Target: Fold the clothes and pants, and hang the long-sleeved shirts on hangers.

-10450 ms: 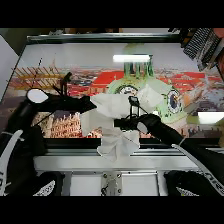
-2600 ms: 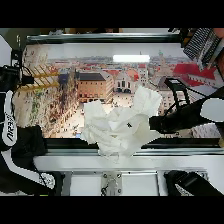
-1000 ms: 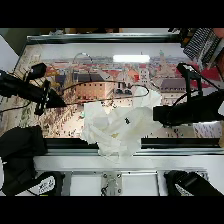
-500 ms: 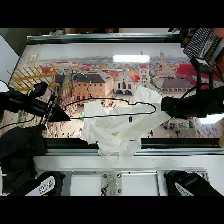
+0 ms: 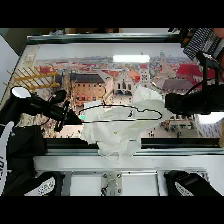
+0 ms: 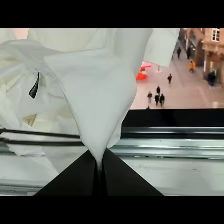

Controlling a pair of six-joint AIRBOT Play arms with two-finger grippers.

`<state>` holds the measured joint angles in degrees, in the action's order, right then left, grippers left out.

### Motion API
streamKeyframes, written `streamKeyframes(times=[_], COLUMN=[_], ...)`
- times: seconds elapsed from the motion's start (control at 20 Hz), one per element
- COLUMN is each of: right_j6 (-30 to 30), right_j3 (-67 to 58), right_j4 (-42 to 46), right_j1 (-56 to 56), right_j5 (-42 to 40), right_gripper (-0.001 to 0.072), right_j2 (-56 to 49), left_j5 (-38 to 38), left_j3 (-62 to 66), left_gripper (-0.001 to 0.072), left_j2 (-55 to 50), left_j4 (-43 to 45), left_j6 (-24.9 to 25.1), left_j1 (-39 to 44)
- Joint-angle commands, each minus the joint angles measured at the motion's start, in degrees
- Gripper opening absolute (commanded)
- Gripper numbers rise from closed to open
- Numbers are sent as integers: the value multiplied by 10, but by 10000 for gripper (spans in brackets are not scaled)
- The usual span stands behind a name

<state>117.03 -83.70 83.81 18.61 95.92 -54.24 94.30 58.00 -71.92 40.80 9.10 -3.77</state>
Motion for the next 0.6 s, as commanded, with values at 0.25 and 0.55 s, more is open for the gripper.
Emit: streamKeyframes(times=[0.25,0.55], right_j6=[-14,-17], right_j3=[-2,-2], right_j4=[-25,-50], right_j1=[1,35], right_j5=[33,-31], right_gripper=[16,15], right_j2=[0,-3], left_j5=[-56,-59], left_j3=[36,36], left_gripper=[21,21], left_j2=[-71,-96], left_j4=[-5,-5], left_j6=[-1,1], left_j1=[31,46])
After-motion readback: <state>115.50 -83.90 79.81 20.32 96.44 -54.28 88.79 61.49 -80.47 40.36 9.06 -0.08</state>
